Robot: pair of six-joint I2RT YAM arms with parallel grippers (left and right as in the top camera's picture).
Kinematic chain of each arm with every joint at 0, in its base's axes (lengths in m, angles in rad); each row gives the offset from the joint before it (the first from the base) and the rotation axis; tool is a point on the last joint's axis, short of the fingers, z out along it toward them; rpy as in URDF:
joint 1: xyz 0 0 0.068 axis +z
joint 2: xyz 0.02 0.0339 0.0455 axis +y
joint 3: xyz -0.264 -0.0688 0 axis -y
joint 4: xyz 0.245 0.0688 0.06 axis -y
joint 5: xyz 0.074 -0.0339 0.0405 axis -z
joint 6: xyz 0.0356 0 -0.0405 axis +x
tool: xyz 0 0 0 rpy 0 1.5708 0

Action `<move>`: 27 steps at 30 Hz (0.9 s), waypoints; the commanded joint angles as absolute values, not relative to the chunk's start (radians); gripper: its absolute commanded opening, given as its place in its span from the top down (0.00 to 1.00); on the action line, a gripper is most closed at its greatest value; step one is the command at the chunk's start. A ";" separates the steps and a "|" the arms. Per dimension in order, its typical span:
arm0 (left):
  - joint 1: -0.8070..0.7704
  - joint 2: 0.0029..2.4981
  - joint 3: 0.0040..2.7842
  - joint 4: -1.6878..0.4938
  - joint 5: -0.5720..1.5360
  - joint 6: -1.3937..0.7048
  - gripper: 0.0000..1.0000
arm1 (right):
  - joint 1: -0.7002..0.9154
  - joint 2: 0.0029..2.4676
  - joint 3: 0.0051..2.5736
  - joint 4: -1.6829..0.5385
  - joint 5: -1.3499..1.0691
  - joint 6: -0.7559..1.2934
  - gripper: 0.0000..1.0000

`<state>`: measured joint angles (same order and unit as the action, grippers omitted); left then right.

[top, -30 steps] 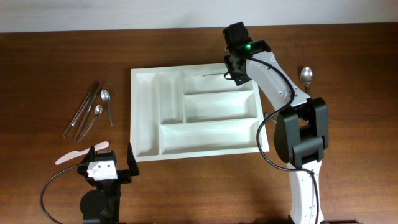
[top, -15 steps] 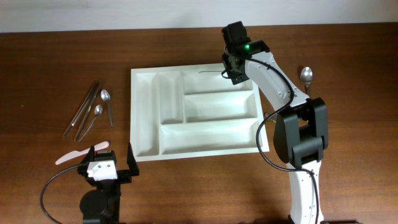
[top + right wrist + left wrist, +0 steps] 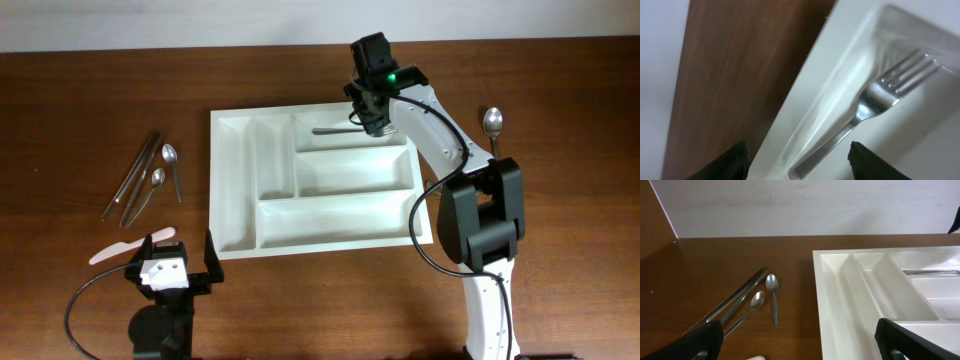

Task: Pack container
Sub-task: 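Carry the fork with the right gripper into the tray's top compartment, then open the right gripper and move it back to the right pile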

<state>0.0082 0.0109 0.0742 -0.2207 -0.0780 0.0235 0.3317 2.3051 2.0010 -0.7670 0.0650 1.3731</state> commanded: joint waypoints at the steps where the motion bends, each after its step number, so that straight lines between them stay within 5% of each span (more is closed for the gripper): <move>1: 0.014 0.005 0.066 -0.217 -0.064 0.039 0.01 | 0.329 2.307 2.064 -0.771 0.061 1.120 0.33; 11: 0.014 0.005 0.066 -0.217 -0.064 0.039 0.01 | 0.184 2.294 2.278 -1.102 0.289 0.490 0.13; 27: 0.014 0.005 0.066 -0.217 -0.064 0.039 0.01 | -0.081 2.297 2.210 -1.240 0.258 -0.005 0.21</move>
